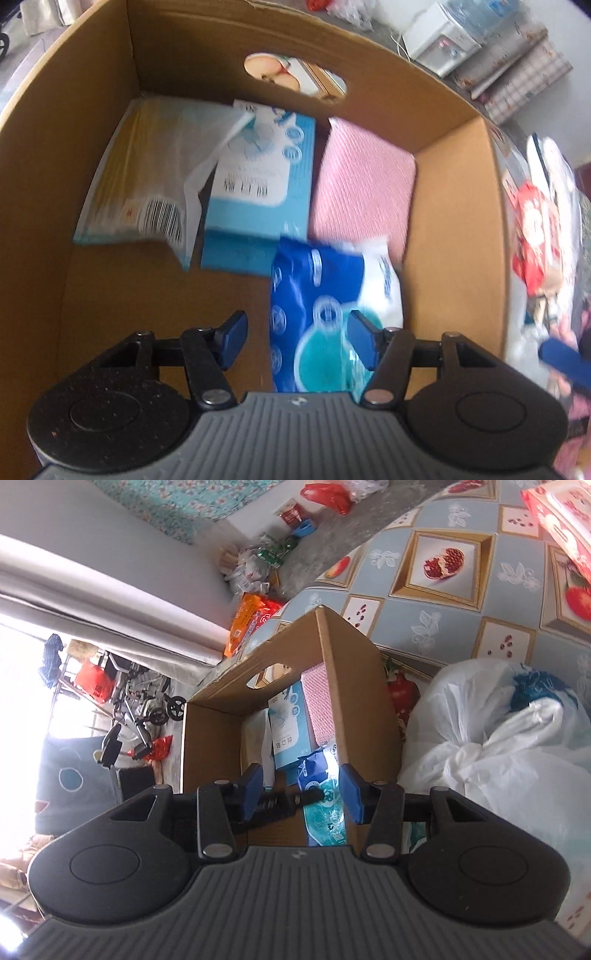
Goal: Organize soft objects
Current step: 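Carry the blue wet-wipe pack with the left tool into the box, release, then reach the right tool to the pink plush bunny and grasp its head, then lift the pink plush bunny with the right tool toward the box, then lower the bunny into the box and open the right tool, then move both tools back toward the blue towel and green cloth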
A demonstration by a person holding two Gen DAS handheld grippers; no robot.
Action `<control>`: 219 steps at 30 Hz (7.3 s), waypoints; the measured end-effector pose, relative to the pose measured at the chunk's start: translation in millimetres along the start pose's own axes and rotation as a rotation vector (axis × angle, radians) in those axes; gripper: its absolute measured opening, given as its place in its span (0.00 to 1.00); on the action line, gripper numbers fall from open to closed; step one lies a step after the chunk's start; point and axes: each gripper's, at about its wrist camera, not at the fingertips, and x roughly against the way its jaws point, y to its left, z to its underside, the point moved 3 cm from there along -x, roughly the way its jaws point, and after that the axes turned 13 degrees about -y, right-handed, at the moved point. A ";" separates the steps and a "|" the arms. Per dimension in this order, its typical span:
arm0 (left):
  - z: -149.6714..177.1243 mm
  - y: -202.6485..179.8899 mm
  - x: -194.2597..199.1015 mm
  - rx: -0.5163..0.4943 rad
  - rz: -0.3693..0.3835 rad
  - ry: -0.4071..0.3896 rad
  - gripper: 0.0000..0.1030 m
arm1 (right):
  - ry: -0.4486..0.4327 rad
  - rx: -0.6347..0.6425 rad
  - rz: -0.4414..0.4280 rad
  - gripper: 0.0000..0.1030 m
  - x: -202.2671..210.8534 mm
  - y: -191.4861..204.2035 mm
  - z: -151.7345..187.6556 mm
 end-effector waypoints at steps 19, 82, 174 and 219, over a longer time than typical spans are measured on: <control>-10.9 -24.1 19.1 0.095 0.023 -0.110 0.58 | -0.122 -0.039 0.022 0.51 34.5 -39.6 -0.3; 97.3 -384.4 -92.4 -0.283 0.377 0.270 0.71 | -0.263 -0.591 0.202 0.72 137.8 -377.0 -87.0; -47.8 63.2 83.8 -0.262 -0.078 0.048 0.77 | 0.185 -0.503 -0.045 0.72 -180.9 20.4 128.9; 24.4 -156.7 92.4 -0.284 0.086 -0.114 0.80 | -0.241 -0.215 -0.062 0.80 125.2 -145.2 0.0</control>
